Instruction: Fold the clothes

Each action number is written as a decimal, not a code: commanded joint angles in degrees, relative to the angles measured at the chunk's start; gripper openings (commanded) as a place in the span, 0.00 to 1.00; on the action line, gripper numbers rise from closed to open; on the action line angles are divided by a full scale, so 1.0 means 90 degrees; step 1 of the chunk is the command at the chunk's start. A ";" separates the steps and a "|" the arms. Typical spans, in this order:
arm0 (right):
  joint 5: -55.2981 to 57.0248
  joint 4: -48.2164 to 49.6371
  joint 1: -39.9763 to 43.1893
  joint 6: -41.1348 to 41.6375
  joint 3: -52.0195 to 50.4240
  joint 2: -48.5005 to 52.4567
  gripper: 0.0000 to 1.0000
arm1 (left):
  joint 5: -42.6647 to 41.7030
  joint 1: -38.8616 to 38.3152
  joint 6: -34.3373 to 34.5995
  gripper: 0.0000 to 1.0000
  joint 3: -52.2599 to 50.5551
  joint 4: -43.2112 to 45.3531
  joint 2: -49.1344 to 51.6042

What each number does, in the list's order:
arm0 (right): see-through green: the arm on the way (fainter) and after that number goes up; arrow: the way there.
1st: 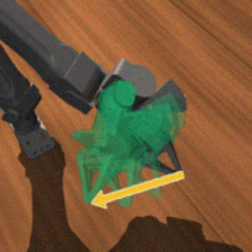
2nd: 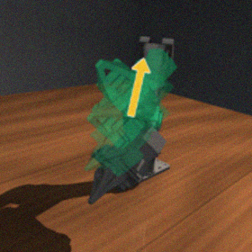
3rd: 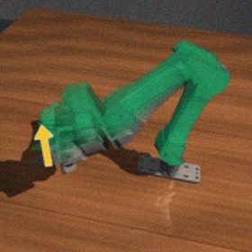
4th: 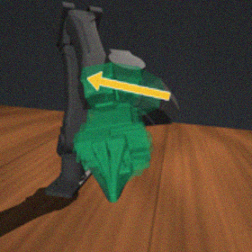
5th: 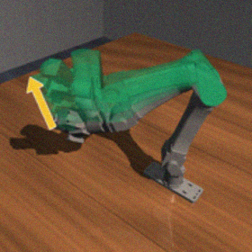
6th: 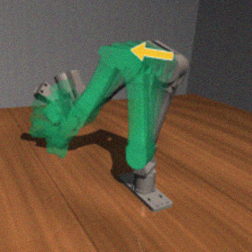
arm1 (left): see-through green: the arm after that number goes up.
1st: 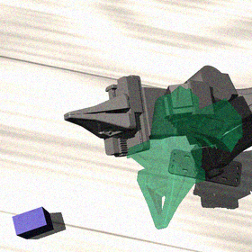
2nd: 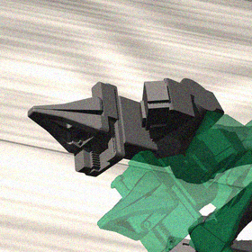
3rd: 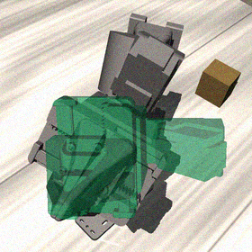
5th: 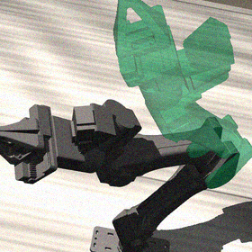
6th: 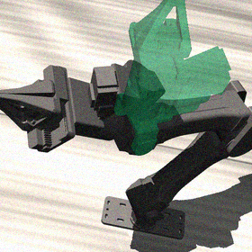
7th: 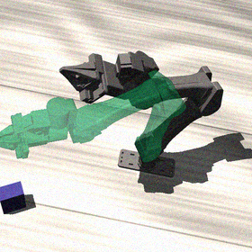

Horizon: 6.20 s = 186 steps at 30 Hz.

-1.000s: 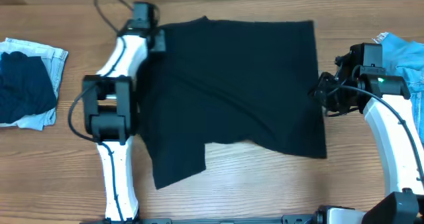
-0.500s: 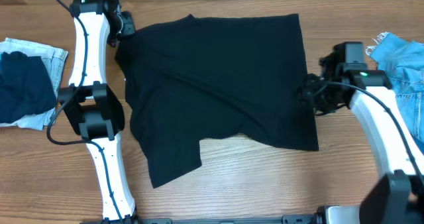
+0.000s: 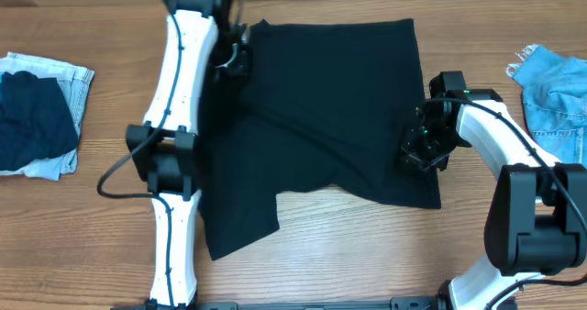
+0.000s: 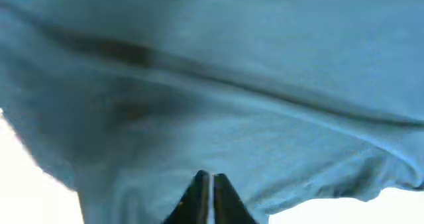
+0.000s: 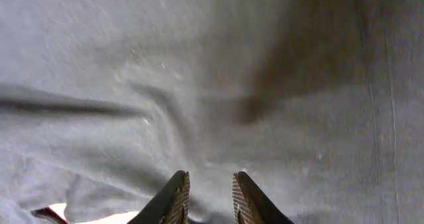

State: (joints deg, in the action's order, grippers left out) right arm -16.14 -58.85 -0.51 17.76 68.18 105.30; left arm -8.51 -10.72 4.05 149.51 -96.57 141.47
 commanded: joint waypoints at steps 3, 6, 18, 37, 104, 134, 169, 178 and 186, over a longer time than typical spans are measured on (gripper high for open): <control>-0.0002 -0.0007 -0.0019 -0.0022 0.0046 -0.0102 0.27 | 0.2113 -0.0884 0.0695 0.20 -0.1430 -0.0027 -0.3604; 0.0024 0.0063 -0.0019 -0.0022 0.0046 -0.0102 0.32 | 0.2110 -0.1073 0.1231 0.24 -0.3150 -0.0024 -0.5187; 0.0478 0.0129 -0.0034 0.0551 0.0046 -0.0102 0.13 | 0.0420 -0.1073 0.1554 0.26 -1.0037 0.3976 -0.6458; -0.0024 0.0350 -0.0529 0.0146 -0.0437 -0.0100 0.04 | -0.0826 -0.1061 0.1999 0.35 -1.2155 0.5421 -0.6409; 0.0942 0.1294 0.0726 0.0425 -0.0090 -0.1506 0.73 | 0.3485 -0.0930 0.3045 0.35 -0.8597 0.3706 -0.7606; -0.1897 0.3266 -0.3308 0.0226 -0.0119 -0.1134 0.15 | 0.0969 0.0797 0.2013 0.04 -0.8592 0.8714 -0.3189; 0.1455 0.1727 -0.3718 -0.0699 0.1416 0.1481 0.04 | 0.1013 0.1025 0.1010 0.11 -0.7985 0.8529 -0.3194; 0.1455 0.1095 -0.3667 -0.0702 0.0957 0.1787 0.04 | 0.1358 0.1025 0.0622 0.13 -0.7987 0.8908 -0.3043; 0.1904 0.0673 -0.3667 -0.0721 0.0882 0.1787 0.04 | 0.1251 0.1025 0.0646 0.12 -0.7985 0.9309 -0.2098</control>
State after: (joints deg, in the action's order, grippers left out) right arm -3.81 -49.74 -33.74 11.94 79.92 118.13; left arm 2.37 -1.74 10.28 76.90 -13.65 118.93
